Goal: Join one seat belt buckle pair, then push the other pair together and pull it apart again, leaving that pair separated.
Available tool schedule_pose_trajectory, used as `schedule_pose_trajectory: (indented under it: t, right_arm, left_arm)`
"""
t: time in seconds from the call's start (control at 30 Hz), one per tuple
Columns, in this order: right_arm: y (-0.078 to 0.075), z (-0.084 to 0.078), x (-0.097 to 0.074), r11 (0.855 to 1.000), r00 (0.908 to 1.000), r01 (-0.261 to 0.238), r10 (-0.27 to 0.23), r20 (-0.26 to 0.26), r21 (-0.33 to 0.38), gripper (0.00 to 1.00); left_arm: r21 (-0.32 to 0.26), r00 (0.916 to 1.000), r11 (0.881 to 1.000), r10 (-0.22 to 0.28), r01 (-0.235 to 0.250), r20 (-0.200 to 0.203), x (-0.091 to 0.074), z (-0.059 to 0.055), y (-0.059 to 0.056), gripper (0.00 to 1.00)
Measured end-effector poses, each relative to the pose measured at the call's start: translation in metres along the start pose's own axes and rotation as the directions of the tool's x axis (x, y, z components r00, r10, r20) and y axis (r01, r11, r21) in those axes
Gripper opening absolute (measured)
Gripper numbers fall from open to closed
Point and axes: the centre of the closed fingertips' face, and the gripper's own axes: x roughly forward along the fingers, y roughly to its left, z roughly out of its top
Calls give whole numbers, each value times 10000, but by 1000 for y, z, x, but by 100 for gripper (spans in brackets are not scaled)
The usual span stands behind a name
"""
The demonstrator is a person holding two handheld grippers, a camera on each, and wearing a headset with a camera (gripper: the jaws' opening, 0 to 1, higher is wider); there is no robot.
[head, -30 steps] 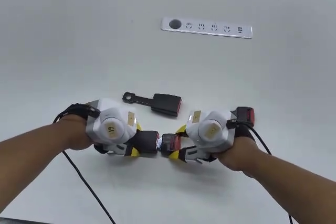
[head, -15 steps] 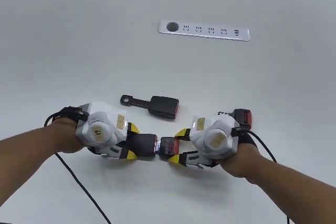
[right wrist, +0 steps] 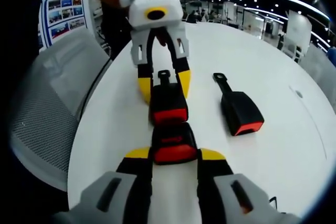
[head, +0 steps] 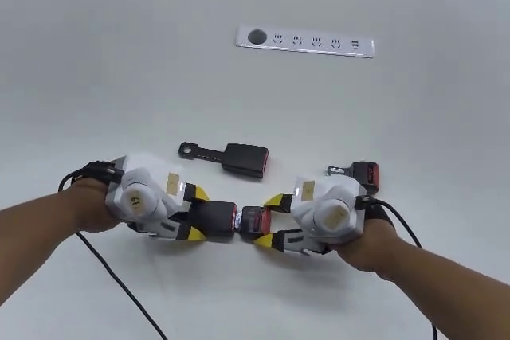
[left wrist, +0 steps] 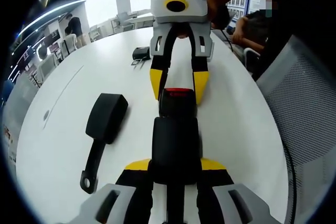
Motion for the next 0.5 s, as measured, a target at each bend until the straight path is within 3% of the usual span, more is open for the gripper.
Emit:
schedule_pose_trajectory:
  t: [0.5]
  right_arm:
    - [0,0,-2,10000,10000,50,-50,73,-74,31]
  left_arm:
    - [60,9999,9999,-129,129,59,0,0,-1,32]
